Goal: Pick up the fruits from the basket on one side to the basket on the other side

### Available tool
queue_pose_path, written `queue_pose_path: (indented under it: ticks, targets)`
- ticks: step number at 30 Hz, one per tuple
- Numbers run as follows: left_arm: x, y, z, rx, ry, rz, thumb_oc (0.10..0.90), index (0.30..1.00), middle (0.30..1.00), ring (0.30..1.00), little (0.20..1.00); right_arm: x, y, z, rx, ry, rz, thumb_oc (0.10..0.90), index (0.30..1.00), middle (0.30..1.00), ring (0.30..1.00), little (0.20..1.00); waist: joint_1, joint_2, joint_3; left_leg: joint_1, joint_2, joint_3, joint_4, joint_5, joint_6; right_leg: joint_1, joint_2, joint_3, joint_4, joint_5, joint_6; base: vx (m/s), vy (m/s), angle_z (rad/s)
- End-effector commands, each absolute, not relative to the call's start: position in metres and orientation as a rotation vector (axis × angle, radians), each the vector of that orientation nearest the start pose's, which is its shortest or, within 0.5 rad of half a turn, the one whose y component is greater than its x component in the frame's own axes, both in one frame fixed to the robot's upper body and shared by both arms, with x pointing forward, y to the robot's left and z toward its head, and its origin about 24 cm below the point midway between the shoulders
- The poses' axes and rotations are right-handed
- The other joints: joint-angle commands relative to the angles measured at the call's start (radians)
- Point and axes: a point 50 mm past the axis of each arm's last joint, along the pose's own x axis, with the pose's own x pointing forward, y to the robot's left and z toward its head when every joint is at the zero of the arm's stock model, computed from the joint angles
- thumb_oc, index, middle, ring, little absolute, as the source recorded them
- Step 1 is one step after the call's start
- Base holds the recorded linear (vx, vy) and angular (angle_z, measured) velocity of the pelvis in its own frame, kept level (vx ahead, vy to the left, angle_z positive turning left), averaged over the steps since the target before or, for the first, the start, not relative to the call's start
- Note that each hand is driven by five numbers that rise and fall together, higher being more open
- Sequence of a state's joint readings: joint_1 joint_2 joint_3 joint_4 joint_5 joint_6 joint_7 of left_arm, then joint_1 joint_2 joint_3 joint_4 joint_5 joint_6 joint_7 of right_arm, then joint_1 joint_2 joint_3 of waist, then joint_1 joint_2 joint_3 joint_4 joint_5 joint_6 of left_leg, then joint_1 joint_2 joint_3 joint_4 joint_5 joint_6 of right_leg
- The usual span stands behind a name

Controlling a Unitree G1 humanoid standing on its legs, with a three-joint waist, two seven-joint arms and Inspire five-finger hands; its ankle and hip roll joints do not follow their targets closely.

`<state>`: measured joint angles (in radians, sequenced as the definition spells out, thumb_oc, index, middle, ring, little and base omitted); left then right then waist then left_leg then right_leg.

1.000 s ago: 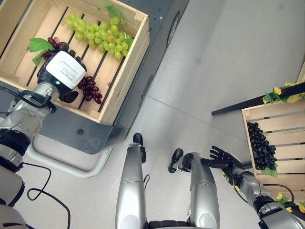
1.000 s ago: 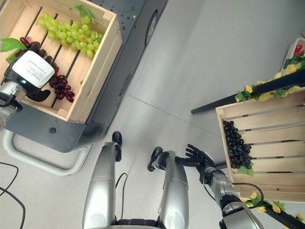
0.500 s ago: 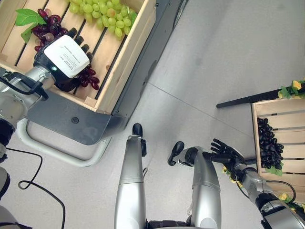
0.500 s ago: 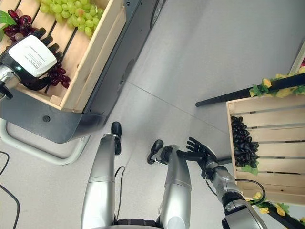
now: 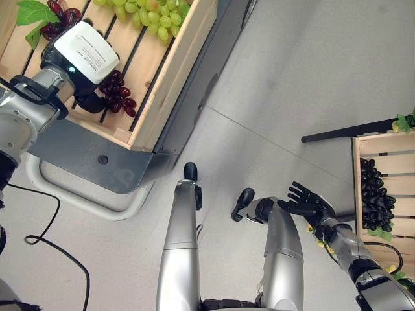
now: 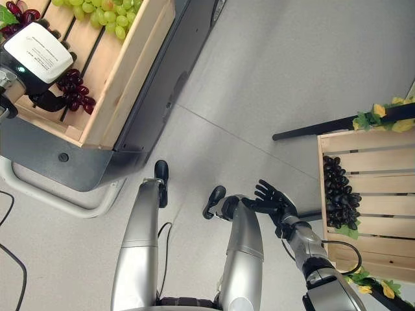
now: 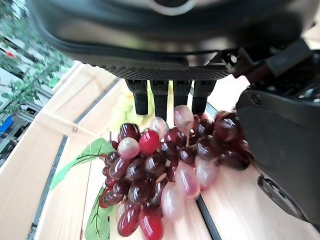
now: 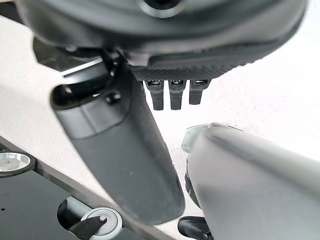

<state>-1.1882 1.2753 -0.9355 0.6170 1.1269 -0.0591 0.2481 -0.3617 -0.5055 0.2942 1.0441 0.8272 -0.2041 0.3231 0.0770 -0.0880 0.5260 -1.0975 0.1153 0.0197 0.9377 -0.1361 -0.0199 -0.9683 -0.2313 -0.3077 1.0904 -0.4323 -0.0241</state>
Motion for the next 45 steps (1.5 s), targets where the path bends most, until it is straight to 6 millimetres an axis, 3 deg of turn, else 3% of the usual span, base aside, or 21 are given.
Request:
queue_pose_path:
  ticks: [1, 7, 16, 17, 19, 20, 22, 23, 24, 27, 31, 32, 34, 41, 43, 45]
  targets:
    - [0.344, 0.351, 0.276, -3.538, -0.028, -0.450, 0.400, 0.300, 0.300, 0.300, 0.300, 0.252, -0.311, -0.028, 0.199, 0.334, -0.065, 0.800, 0.900, 0.900, 0.900, 0.900, -0.034, -0.005, -0.006, 0.063, -0.042, 0.101, 0.002, -0.161, 0.086, 0.009, 0.029, -0.071, -0.047, 0.112, 0.010, 0.00, 0.000, 0.00]
    - [0.341, 0.349, 0.264, -3.518, 0.249, -0.358, 0.400, 0.300, 0.300, 0.300, 0.300, 0.252, -0.302, -0.028, 0.244, 0.298, -0.034, 0.800, 0.900, 0.900, 0.900, 0.900, -0.034, -0.013, -0.006, 0.163, -0.033, 0.114, -0.035, -0.177, 0.075, 0.103, 0.041, -0.066, -0.090, 0.113, 0.033, 0.00, -0.030, -0.02]
    - [0.337, 0.342, 0.253, -3.601, 0.509, -0.316, 0.400, 0.300, 0.300, 0.300, 0.300, 0.254, -0.299, -0.027, 0.254, 0.292, -0.047, 0.800, 0.900, 0.900, 0.900, 0.900, -0.041, 0.011, -0.006, 0.284, -0.030, 0.146, -0.105, -0.163, 0.062, 0.202, 0.039, -0.047, -0.148, 0.119, 0.034, 0.00, -0.018, -0.05]
    - [0.336, 0.343, 0.252, -3.645, 0.528, -0.383, 0.400, 0.300, 0.300, 0.300, 0.300, 0.253, -0.299, -0.028, 0.253, 0.297, -0.050, 0.800, 0.900, 0.900, 0.900, 0.900, -0.041, 0.015, -0.006, 0.301, -0.032, 0.148, -0.115, -0.159, 0.060, 0.217, 0.039, -0.044, -0.156, 0.120, 0.035, 0.01, -0.017, -0.10]
    - [0.333, 0.347, 0.256, -3.774, 0.608, -0.686, 0.400, 0.300, 0.300, 0.300, 0.300, 0.253, -0.299, -0.029, 0.253, 0.305, -0.058, 0.800, 0.900, 0.900, 0.900, 0.900, -0.039, 0.023, -0.006, 0.340, -0.038, 0.152, -0.143, -0.151, 0.057, 0.249, 0.040, -0.037, -0.174, 0.122, 0.035, 0.02, -0.029, -0.10]
    - [0.328, 0.356, 0.255, -3.867, 0.660, -1.005, 0.400, 0.300, 0.300, 0.300, 0.300, 0.250, -0.298, -0.032, 0.259, 0.313, -0.062, 0.800, 0.900, 0.900, 0.900, 0.900, -0.036, 0.029, -0.006, 0.384, -0.045, 0.152, -0.169, -0.144, 0.055, 0.282, 0.042, -0.028, -0.189, 0.121, 0.036, 0.02, -0.034, -0.06]
    - [0.323, 0.366, 0.249, -3.926, 0.682, -1.297, 0.400, 0.300, 0.300, 0.300, 0.300, 0.249, -0.296, -0.034, 0.262, 0.315, -0.061, 0.800, 0.900, 0.900, 0.900, 0.900, -0.035, 0.033, -0.006, 0.415, -0.051, 0.151, -0.188, -0.138, 0.053, 0.309, 0.044, -0.023, -0.203, 0.121, 0.035, 0.01, -0.033, -0.05]
    - [0.323, 0.366, 0.248, -3.927, 0.680, -1.298, 0.400, 0.300, 0.300, 0.300, 0.300, 0.249, -0.296, -0.034, 0.261, 0.315, -0.060, 0.800, 0.900, 0.900, 0.900, 0.900, -0.037, 0.033, -0.006, 0.416, -0.051, 0.151, -0.189, -0.138, 0.053, 0.310, 0.044, -0.023, -0.203, 0.121, 0.035, 0.01, -0.054, -0.03]
    - [0.315, 0.378, 0.228, -3.970, 0.711, -1.634, 0.400, 0.300, 0.300, 0.300, 0.300, 0.248, -0.289, -0.037, 0.275, 0.318, -0.056, 0.800, 0.900, 0.900, 0.900, 0.900, -0.031, 0.035, -0.006, 0.467, -0.061, 0.147, -0.216, -0.131, 0.050, 0.356, 0.051, -0.013, -0.228, 0.120, 0.033, 0.02, -0.060, -0.03]
    - [0.305, 0.384, 0.184, -4.022, 0.686, -2.126, 0.400, 0.300, 0.300, 0.300, 0.300, 0.247, -0.275, -0.045, 0.292, 0.337, -0.045, 0.800, 0.900, 0.900, 0.900, 0.900, -0.030, 0.041, -0.006, 0.582, -0.079, 0.139, -0.264, -0.124, 0.050, 0.457, 0.061, 0.008, -0.268, 0.116, 0.029, 0.05, -0.071, -0.13]
    - [0.301, 0.379, 0.163, -3.959, 0.784, -2.608, 0.400, 0.300, 0.300, 0.300, 0.300, 0.241, -0.264, -0.052, 0.288, 0.359, -0.031, 0.800, 0.900, 0.900, 0.900, 0.900, -0.044, 0.055, -0.044, 0.681, -0.094, 0.135, -0.317, -0.124, 0.053, 0.540, 0.074, 0.036, -0.322, 0.117, 0.028, 0.06, -0.031, -0.09]
    - [0.301, 0.379, 0.163, -3.959, 0.781, -2.609, 0.400, 0.300, 0.300, 0.300, 0.300, 0.240, -0.264, -0.052, 0.287, 0.360, -0.031, 0.800, 0.900, 0.900, 0.900, 0.900, -0.045, 0.056, -0.044, 0.682, -0.094, 0.135, -0.318, -0.124, 0.053, 0.541, 0.074, 0.036, -0.323, 0.117, 0.028, 0.08, -0.012, -0.07]
    - [0.300, 0.373, 0.155, -3.864, 0.925, -2.919, 0.400, 0.300, 0.300, 0.300, 0.300, 0.236, -0.260, -0.057, 0.281, 0.378, -0.033, 0.800, 0.900, 0.900, 0.900, 0.900, -0.052, 0.072, -0.077, 0.738, -0.107, 0.128, -0.344, -0.130, 0.058, 0.592, 0.079, 0.048, -0.351, 0.115, 0.027, 0.09, -0.024, -0.10]
    - [0.291, 0.369, 0.159, -3.578, 1.213, -3.193, 0.400, 0.300, 0.300, 0.300, 0.300, 0.224, -0.254, -0.063, 0.296, 0.393, -0.051, 0.800, 0.900, 0.900, 0.900, 0.900, -0.063, 0.085, -0.148, 0.865, -0.123, 0.116, -0.410, -0.141, 0.066, 0.723, 0.078, 0.038, -0.436, 0.123, 0.030, 0.07, -0.047, -0.03]
    - [0.289, 0.368, 0.161, -3.540, 1.274, -3.204, 0.400, 0.300, 0.300, 0.300, 0.300, 0.222, -0.253, -0.064, 0.305, 0.389, -0.046, 0.800, 0.900, 0.900, 0.900, 0.900, -0.065, 0.088, -0.160, 0.887, -0.124, 0.113, -0.428, -0.139, 0.066, 0.743, 0.079, 0.036, -0.455, 0.128, 0.033, 0.04, -0.051, 0.00]
    - [0.287, 0.363, 0.167, -3.597, 1.416, -3.047, 0.400, 0.300, 0.300, 0.300, 0.300, 0.221, -0.243, -0.063, 0.332, 0.374, -0.001, 0.800, 0.900, 0.900, 0.900, 0.900, -0.070, 0.094, -0.195, 0.946, -0.129, 0.108, -0.491, -0.127, 0.063, 0.799, 0.090, 0.037, -0.524, 0.146, 0.040, 0.06, -0.092, -0.04]
